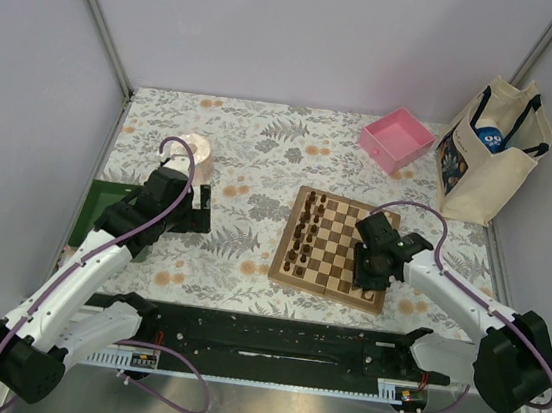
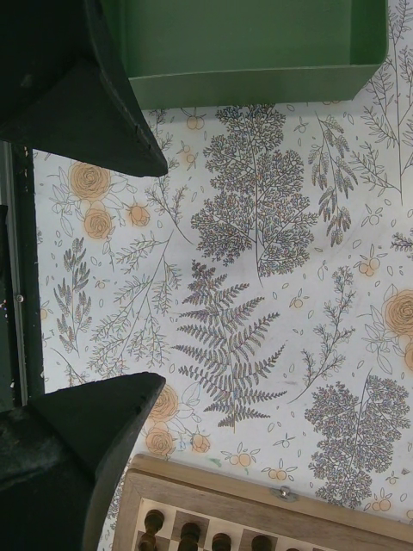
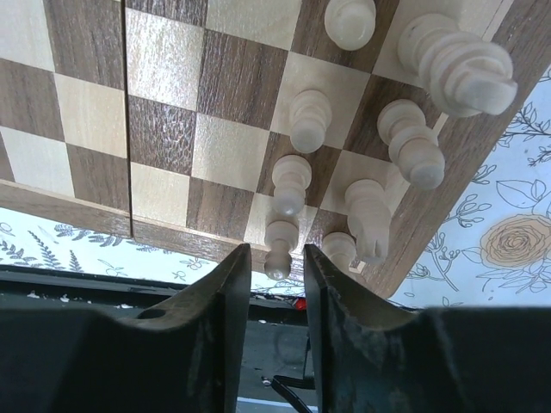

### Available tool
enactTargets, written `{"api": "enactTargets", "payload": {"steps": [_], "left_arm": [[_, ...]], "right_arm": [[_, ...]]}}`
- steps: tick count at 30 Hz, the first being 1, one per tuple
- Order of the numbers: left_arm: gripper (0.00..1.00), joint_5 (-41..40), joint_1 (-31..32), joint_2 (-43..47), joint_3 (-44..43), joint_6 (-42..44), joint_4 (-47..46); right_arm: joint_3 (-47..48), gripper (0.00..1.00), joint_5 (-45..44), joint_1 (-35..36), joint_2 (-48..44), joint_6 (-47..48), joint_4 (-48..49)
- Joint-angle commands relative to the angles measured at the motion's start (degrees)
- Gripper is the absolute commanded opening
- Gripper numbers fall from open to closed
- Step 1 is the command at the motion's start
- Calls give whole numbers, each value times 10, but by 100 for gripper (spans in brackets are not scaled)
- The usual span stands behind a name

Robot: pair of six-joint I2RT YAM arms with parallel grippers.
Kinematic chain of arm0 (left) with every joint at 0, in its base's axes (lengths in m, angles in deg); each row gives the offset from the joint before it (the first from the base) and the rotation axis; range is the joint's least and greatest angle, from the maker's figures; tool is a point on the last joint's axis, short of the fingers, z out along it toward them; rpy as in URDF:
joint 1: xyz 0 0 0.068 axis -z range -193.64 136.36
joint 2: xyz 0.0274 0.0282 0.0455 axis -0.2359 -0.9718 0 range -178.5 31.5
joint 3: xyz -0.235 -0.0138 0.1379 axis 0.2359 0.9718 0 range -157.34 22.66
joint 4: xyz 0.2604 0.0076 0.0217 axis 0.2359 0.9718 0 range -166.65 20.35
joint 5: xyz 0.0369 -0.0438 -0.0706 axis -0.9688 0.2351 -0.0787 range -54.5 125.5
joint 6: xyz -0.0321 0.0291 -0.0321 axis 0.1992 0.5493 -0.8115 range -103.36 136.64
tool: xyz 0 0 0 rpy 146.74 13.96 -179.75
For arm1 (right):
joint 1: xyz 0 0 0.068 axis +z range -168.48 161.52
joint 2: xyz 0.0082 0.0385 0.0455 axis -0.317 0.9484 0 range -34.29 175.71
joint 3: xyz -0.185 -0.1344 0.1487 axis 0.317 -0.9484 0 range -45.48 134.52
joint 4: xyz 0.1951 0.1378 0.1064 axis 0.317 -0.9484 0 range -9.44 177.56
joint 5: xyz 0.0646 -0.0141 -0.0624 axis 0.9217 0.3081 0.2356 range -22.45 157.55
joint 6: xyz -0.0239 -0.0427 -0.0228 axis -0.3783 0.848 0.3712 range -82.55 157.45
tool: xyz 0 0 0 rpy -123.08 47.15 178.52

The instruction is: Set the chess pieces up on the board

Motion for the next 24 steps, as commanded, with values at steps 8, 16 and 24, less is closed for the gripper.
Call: {"api": "enactTargets", "payload": {"steps": [8,16,24], "left_arm": [[99,1,-2,11,-3,4,-19],[99,-6,-2,14,-3,1,-19],[99,-30,-2,42,1,-5,-24]], "right_arm": [[108,51,-80,5,-106,22,-58],[159,79,-170,-92,-98,34,-31],[157,94,-162,-229,-71,-6,35]]}}
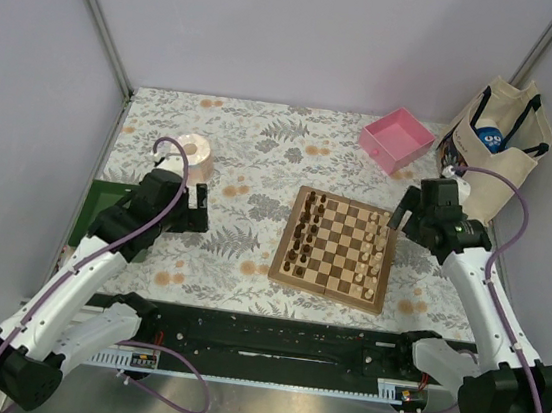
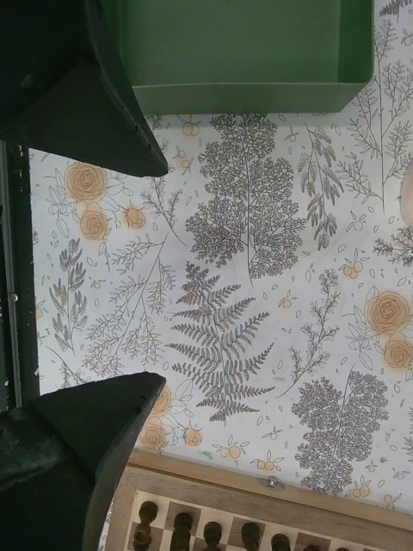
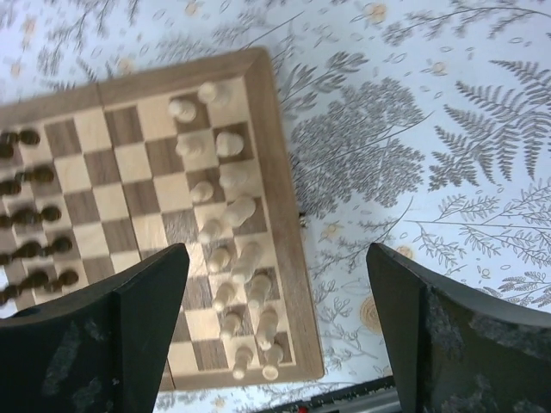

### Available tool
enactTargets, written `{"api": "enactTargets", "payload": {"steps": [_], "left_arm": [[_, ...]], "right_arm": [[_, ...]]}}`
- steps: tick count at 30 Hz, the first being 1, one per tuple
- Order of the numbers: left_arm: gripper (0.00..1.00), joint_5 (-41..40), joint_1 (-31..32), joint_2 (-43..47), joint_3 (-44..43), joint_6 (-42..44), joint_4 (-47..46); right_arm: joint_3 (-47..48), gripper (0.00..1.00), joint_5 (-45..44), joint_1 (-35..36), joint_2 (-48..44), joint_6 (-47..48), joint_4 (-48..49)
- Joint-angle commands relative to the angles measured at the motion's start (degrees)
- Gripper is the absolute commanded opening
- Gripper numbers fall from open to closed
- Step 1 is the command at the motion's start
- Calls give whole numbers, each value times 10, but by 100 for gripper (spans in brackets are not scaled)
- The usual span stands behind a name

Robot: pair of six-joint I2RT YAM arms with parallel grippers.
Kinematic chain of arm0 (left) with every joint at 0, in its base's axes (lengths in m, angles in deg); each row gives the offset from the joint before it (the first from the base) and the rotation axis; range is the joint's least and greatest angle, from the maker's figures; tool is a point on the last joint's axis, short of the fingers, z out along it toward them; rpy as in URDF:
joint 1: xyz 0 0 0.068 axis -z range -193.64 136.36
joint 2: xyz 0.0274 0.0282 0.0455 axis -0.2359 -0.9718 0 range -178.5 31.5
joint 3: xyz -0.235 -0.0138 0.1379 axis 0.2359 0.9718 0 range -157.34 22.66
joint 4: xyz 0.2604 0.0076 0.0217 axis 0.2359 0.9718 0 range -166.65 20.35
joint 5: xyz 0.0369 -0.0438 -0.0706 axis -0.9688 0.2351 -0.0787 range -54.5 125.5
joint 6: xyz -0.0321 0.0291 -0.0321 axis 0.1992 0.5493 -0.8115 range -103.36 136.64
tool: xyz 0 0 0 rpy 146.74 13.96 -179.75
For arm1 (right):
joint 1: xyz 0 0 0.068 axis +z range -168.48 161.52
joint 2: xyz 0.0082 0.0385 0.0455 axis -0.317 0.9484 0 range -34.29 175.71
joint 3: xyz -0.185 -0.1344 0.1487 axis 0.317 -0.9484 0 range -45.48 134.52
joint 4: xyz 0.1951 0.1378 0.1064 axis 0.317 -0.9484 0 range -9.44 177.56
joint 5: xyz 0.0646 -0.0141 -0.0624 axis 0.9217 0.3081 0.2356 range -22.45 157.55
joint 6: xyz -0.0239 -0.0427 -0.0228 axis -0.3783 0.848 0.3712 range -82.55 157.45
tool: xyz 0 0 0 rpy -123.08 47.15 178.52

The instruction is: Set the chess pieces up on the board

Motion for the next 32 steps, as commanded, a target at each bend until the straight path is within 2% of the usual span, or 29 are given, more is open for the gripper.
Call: {"api": "enactTargets", "payload": {"steps": [1,7,10,16,23,27,29,32], "left_arm": [[99,-26,-2,24,2,-5,-25],[99,-30,-2,47,6,-10,-42],[99,-48,-2,55,7,-18,-49],[99,-101,-3,41,-1,-61,-65],[99,-135,-2,47,17,-116,-89],[99,-148,-2,52,29,-126,-114],[99,-157,-2,55,33,-126,-129],[99,-185,-1,62,42,-116,-160]], "right_arm": [[-6,94,-22,-49,2,-32,47],[-63,95,13,-107,-18,-40,110],[-63,96,34,-108,-13,-13,146],[-60,100,8,-108,-31,-1,176],[-143,99,-37,-108,-128,18,307],[-222,100,-132,-108,-202,-18,375],[-261,100,-115,-108,-236,9,425],[-303,100,-105,-108,-267,56,451]]}}
